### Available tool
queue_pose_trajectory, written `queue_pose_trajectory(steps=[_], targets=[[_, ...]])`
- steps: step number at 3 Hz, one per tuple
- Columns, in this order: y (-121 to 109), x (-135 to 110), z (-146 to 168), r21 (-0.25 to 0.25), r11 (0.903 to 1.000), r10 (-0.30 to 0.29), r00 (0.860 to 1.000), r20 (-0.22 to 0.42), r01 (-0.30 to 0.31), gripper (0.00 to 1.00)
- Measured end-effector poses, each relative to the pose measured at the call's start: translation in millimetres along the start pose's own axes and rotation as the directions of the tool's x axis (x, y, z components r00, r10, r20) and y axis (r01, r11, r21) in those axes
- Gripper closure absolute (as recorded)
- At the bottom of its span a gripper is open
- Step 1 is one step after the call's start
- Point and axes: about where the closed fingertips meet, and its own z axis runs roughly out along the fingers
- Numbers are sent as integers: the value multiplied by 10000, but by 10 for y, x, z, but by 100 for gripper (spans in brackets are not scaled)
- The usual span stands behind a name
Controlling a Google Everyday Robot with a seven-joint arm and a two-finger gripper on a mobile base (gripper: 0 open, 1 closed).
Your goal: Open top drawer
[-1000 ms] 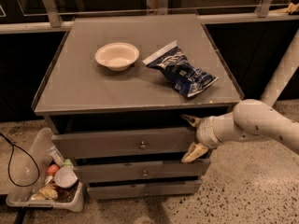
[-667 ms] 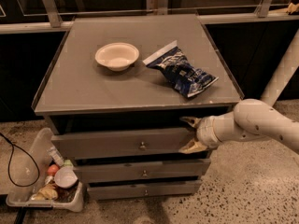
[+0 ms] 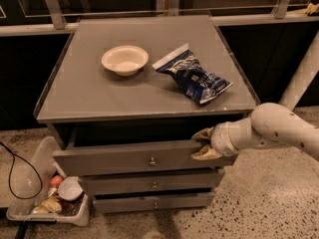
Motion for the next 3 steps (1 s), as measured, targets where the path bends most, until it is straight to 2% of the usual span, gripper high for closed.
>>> queue_pose_trajectory(steps=[1,2,3], targets=[[-8,-14,-18,0,10000,0,10000,0,0,100],[116,-16,-49,95,9999,106,9999,-16,-106,100],[105,-24,-54,96,9999,106,9999,-16,-106,100]])
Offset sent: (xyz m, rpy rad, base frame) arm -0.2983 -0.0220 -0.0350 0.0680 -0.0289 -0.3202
